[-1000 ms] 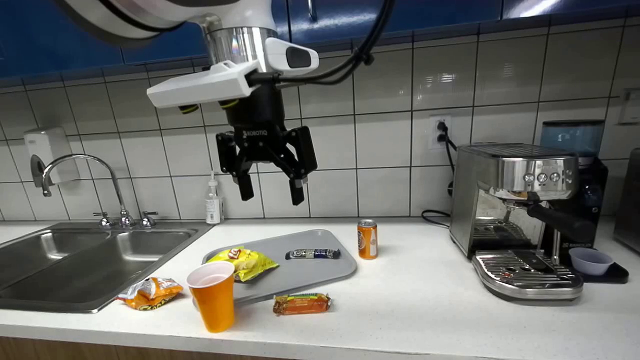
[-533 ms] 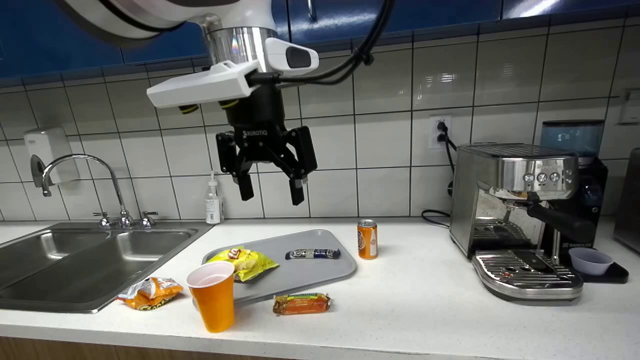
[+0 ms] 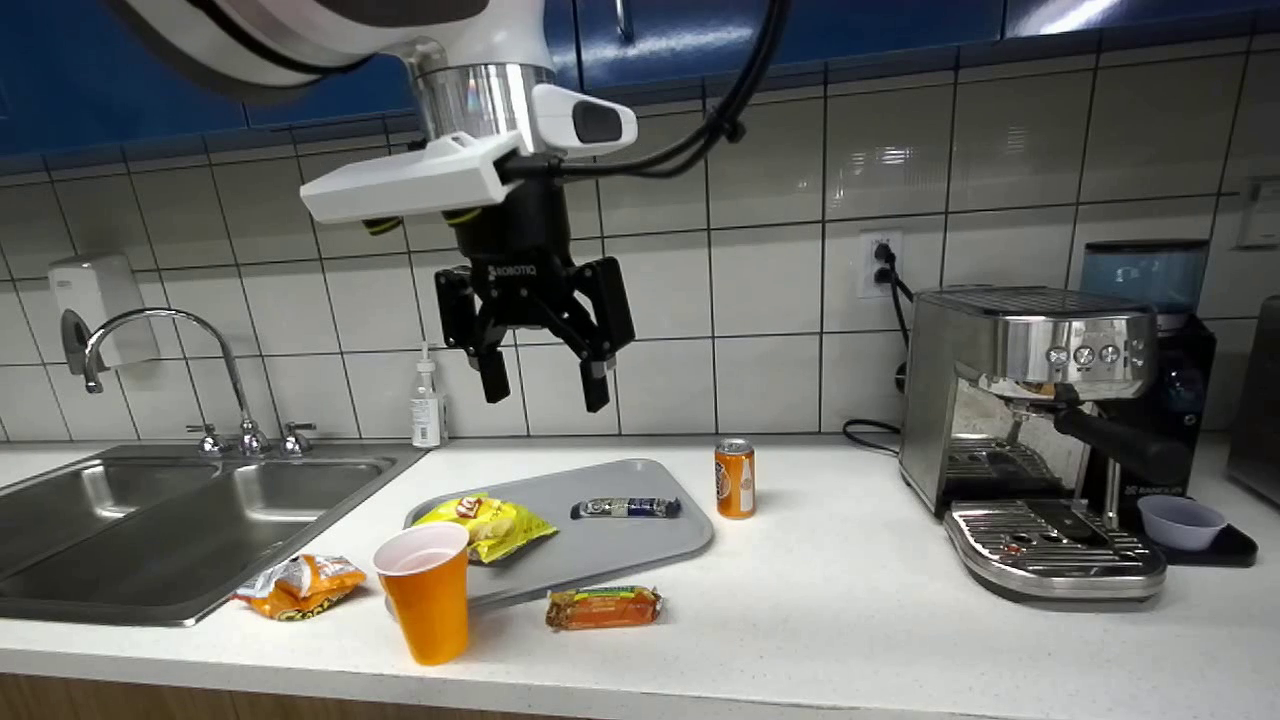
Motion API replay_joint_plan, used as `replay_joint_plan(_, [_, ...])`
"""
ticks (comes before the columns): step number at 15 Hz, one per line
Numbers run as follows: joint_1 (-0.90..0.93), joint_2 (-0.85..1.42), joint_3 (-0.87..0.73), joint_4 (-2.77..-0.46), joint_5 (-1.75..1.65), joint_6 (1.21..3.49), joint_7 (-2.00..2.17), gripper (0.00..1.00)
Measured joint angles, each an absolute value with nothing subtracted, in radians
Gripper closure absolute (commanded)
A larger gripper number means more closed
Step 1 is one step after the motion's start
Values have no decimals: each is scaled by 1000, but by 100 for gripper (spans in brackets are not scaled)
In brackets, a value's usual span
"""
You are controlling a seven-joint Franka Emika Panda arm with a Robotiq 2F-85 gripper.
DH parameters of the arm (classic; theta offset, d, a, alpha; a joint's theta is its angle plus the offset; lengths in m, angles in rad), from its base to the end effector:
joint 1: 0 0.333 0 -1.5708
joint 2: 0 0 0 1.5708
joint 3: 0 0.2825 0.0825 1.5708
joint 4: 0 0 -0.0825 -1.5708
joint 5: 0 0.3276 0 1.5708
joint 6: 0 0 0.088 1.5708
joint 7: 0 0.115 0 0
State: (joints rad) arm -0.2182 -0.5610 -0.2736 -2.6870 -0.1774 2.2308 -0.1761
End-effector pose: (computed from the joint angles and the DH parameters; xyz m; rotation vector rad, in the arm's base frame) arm 0.3010 -0.1643 0.4014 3.0960 -0.2785 0.1397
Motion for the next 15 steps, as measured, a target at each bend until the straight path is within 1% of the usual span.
replay_joint_plan(7, [-170,-474,-270,-2686,-143,2329,-176,0])
replay_joint_plan(15, [-99,-321,-241,-2655,-64,2448,-176,0])
